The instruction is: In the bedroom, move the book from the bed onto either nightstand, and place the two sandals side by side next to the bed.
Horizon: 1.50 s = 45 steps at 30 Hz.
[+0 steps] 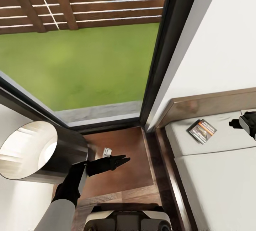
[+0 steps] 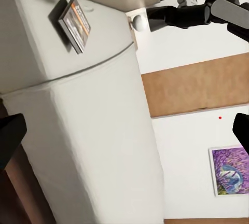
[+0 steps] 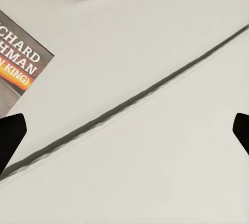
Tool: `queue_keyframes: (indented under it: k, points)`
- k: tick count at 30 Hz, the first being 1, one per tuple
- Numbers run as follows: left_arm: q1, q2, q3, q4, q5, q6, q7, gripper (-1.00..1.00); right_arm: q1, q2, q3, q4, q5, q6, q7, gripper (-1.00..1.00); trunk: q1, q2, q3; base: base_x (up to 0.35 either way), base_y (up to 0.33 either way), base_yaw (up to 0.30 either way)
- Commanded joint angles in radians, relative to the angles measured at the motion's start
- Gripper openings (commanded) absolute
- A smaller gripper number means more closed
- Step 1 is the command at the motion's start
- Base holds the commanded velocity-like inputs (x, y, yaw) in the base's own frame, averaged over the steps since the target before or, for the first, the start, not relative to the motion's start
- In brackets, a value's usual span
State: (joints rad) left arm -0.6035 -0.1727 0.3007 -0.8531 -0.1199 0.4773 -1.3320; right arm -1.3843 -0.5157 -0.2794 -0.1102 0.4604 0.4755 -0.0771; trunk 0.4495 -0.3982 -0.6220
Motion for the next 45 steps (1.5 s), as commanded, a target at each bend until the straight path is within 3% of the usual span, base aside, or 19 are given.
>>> queue_keyframes:
  k: [1, 45]
  points:
    - [-0.001, -0.002, 0.006, -0.001, -0.010, 0.011, -0.009, 1.00, -0.001, 0.000, -0.008, 0.000, 0.007, 0.003, -0.001, 1.00, 0.000, -0.002, -0.003, 0.000, 0.000, 0.000]
    - [0.001, -0.002, 0.001, 0.034, -0.012, 0.009, -0.009, 1.00, -0.001, -0.001, -0.006, 0.000, 0.010, 0.003, -0.001, 1.00, 0.000, -0.002, -0.072, 0.000, 0.000, 0.000]
